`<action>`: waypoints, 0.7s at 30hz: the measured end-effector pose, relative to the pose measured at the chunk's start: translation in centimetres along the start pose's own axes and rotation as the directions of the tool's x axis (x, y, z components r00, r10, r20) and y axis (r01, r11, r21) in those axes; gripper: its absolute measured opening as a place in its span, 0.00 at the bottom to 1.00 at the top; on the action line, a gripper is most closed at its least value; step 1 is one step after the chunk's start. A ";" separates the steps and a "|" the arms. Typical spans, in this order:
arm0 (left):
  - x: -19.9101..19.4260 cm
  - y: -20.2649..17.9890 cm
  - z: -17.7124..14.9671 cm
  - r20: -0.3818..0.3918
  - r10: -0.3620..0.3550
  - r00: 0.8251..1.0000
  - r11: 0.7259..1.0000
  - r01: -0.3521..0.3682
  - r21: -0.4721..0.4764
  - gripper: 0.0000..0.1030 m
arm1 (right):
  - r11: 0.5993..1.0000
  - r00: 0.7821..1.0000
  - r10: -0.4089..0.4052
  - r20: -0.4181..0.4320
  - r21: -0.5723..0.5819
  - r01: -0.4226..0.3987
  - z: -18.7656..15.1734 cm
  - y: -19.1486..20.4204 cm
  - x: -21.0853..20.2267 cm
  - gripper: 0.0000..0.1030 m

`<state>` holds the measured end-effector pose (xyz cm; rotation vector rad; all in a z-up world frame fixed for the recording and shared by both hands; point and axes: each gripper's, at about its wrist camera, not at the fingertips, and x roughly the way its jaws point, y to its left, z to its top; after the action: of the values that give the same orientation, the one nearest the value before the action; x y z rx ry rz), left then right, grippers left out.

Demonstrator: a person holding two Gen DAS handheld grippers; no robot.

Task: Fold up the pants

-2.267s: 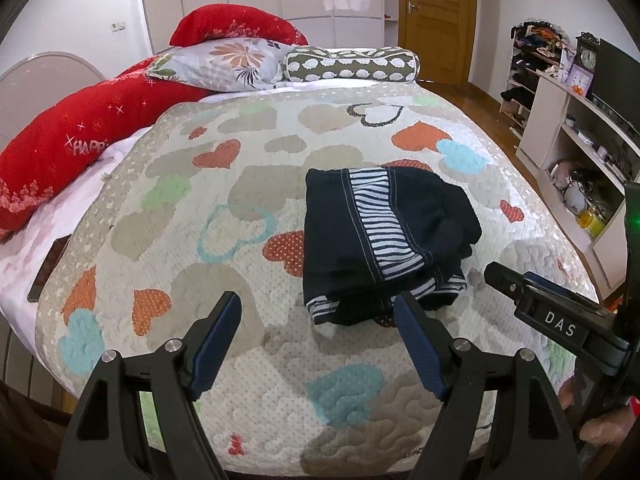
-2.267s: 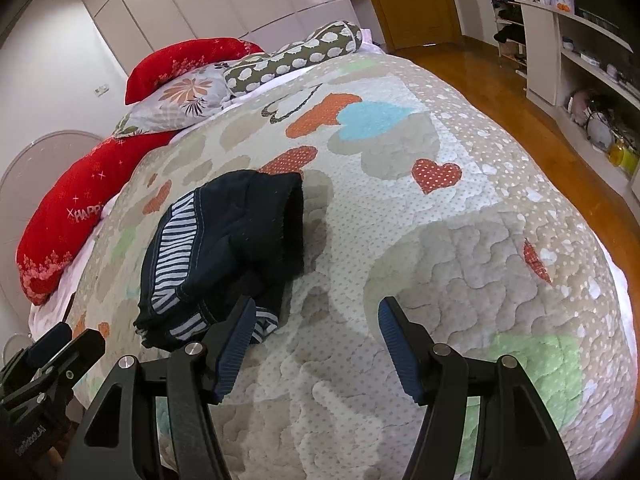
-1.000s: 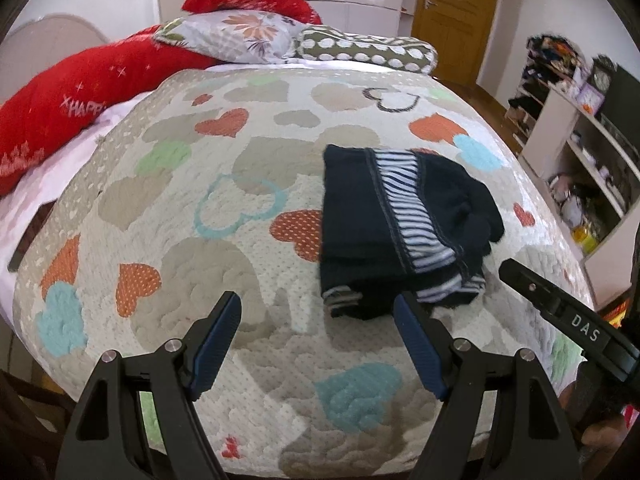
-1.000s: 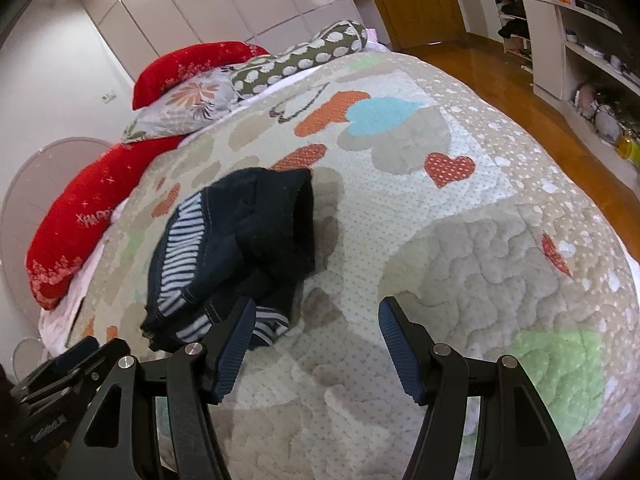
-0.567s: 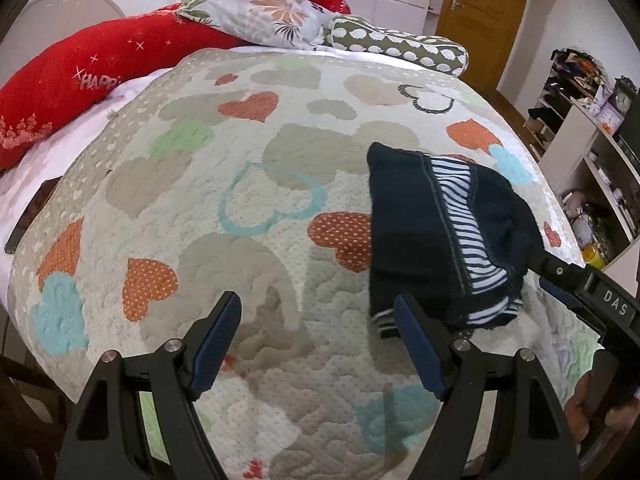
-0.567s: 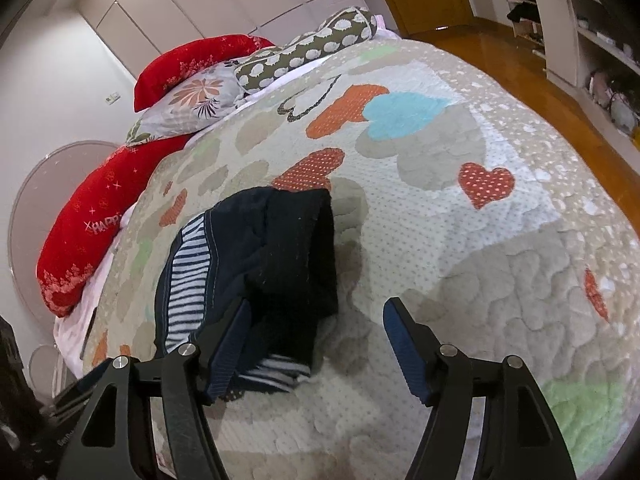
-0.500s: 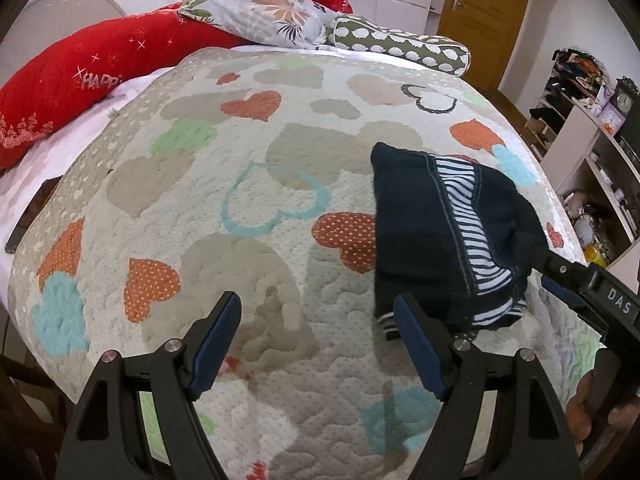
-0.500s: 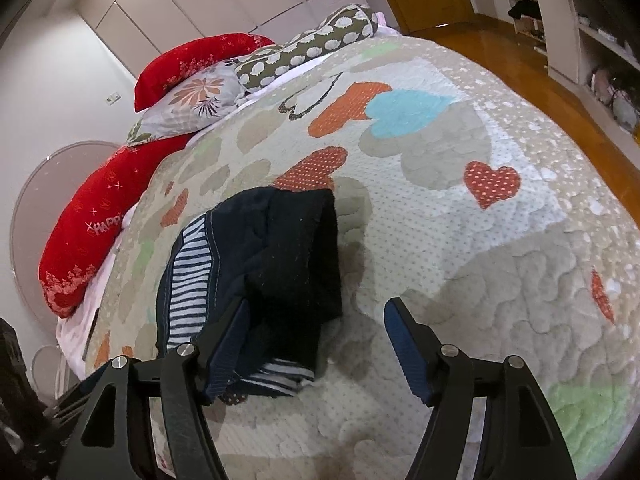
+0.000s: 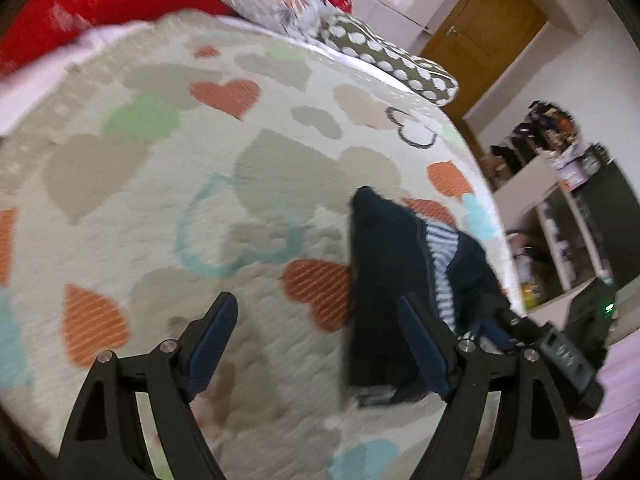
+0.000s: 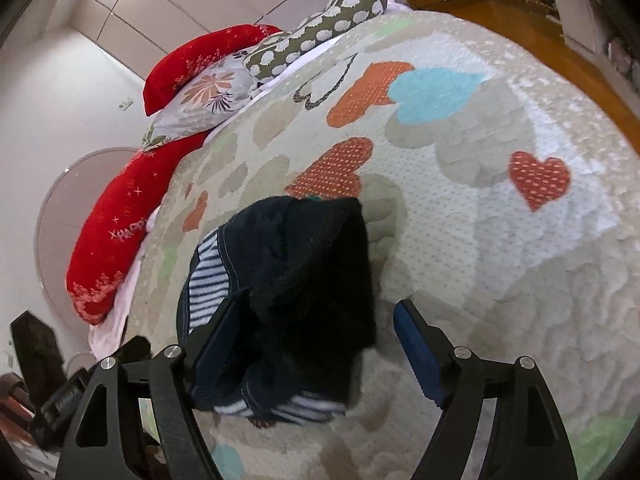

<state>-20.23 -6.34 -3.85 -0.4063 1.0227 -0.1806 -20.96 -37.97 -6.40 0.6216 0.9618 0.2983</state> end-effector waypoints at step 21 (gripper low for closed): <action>6.4 -5.1 -0.5 -0.135 -0.183 0.974 0.965 0.204 0.165 0.45 | 0.989 0.985 0.142 -0.099 0.052 -0.138 2.1 0.5 4.3 0.64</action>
<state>-17.10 -13.22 -7.07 -0.3351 1.0733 -0.4739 -16.81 -36.19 -8.10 0.7221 1.0270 0.4383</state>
